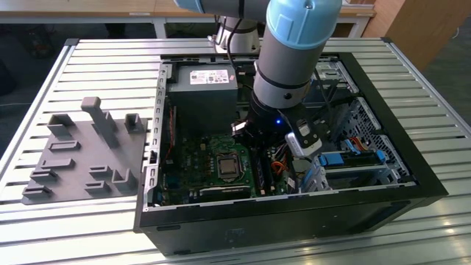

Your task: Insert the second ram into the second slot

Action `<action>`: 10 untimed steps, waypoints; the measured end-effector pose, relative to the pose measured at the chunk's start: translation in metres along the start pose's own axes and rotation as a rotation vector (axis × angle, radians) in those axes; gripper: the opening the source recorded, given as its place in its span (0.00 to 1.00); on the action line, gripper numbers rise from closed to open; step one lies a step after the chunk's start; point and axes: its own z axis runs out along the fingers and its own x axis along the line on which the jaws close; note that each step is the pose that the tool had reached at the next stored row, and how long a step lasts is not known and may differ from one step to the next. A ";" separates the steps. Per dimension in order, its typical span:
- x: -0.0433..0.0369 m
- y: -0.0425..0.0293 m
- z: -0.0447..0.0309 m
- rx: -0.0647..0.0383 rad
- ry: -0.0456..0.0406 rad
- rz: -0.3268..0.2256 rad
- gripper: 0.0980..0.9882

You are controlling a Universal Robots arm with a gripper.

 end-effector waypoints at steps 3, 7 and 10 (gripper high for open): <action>0.0000 0.0000 0.0000 -0.001 0.0000 0.002 0.02; -0.0007 -0.0001 0.0001 -0.003 -0.0001 0.006 0.02; -0.0008 -0.0004 0.0004 -0.004 -0.0003 0.011 0.02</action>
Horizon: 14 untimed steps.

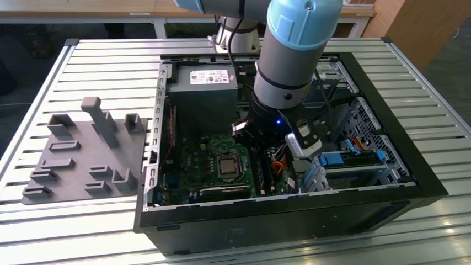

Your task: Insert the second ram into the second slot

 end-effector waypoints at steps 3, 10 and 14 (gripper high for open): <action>-0.0001 -0.0002 0.0013 0.000 0.0000 0.000 0.02; -0.0002 -0.0004 0.0043 0.000 0.0001 0.000 0.02; -0.0002 -0.0004 0.0043 0.000 0.0000 0.000 0.11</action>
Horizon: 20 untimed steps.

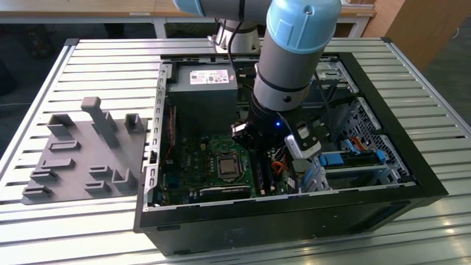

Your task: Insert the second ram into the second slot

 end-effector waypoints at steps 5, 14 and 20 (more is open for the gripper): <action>0.0001 0.0001 -0.0040 0.000 0.0001 0.000 0.11; 0.0004 0.0004 -0.0119 0.000 0.0002 0.000 0.02; 0.0001 0.0002 -0.0063 0.000 -0.0003 0.000 0.00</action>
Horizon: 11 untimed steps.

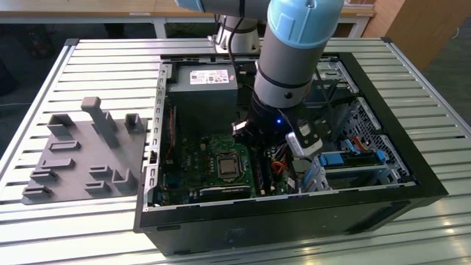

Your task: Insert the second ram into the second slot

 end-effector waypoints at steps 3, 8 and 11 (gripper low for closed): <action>-0.0001 -0.0001 0.0027 0.000 0.0000 0.000 0.00; -0.0002 -0.0005 0.0089 0.001 0.0004 0.000 0.00; -0.0002 -0.0006 0.0100 0.003 0.0008 0.000 0.00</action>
